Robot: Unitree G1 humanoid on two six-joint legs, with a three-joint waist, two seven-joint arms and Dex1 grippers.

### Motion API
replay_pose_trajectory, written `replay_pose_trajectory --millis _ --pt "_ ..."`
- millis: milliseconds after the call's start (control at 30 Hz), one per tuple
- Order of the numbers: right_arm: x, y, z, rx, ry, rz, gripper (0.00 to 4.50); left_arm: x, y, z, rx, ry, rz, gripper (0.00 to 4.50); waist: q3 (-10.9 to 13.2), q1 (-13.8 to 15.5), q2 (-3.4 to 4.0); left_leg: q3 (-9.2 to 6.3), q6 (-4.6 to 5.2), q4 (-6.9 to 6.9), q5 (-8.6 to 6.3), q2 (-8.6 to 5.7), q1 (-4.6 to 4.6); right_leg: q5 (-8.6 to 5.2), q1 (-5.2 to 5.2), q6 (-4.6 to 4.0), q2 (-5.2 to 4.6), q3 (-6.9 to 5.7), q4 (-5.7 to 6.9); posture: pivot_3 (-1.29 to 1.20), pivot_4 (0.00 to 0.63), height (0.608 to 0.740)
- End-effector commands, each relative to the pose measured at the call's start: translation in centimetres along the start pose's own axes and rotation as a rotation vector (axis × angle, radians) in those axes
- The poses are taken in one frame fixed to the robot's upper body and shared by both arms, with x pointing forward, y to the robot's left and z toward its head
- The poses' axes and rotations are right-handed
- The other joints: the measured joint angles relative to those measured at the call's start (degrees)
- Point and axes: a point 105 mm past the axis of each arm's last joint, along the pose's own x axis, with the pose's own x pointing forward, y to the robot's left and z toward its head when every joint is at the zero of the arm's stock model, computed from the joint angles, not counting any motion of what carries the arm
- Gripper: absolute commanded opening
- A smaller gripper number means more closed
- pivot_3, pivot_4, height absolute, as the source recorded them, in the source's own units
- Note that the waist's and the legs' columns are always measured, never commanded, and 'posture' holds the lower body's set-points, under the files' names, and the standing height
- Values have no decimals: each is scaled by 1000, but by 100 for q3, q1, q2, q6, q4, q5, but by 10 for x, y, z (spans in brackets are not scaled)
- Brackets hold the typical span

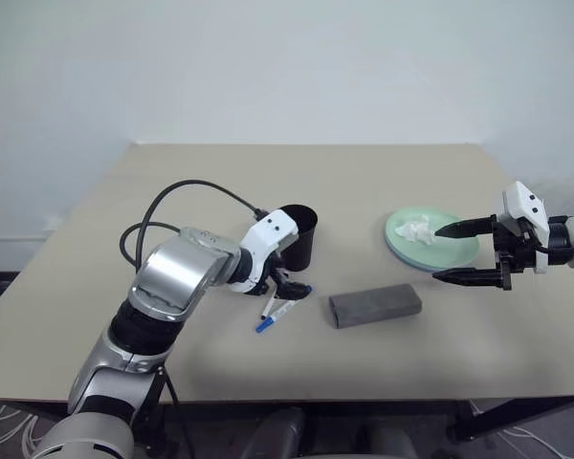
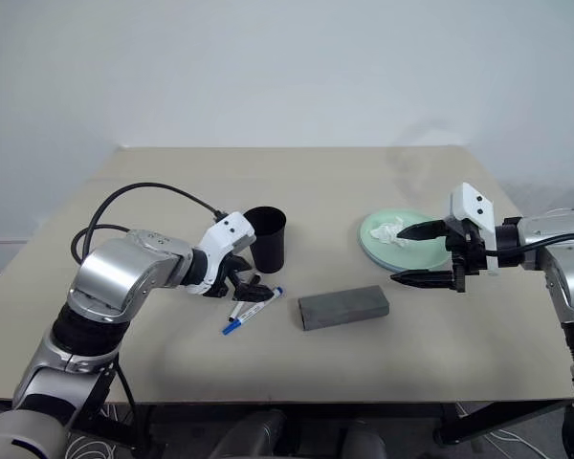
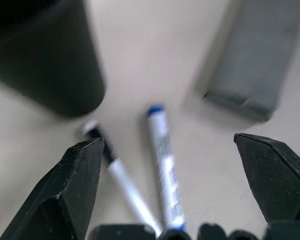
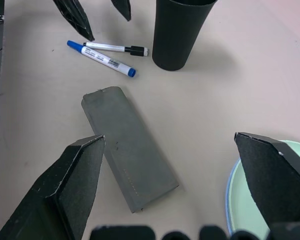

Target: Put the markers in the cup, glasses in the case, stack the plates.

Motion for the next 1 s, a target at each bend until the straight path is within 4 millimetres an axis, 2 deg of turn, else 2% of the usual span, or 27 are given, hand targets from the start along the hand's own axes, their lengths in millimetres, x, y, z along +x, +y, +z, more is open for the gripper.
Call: replay_pose_trajectory --millis 33,333,733,1000 --pt "-3 -3 10 -44 -19 -5 4500 -11 18 2 -15 -42 74 4477 0 5 0 2 -1 -6 0 -2 0 0 -6 -1 1 2 2 0 0 722" --pt "-1 -2 12 -45 -25 7 4500 -3 43 -13 -92 -33 175 4477 -1 59 0 7 -20 -31 12 -8 -2 4 -34 -8 1 12 8 0 0 722" --pt "3 0 14 -45 -36 19 4500 30 47 -14 -105 10 222 4477 -3 77 -8 5 -19 -22 12 -9 -5 6 -40 -5 -5 13 2 0 0 722" --pt "4 3 15 -43 -43 15 4500 40 48 -18 -105 42 250 4477 -3 77 -9 3 -18 -16 11 -9 -7 6 -37 -4 -7 9 2 0 0 722"
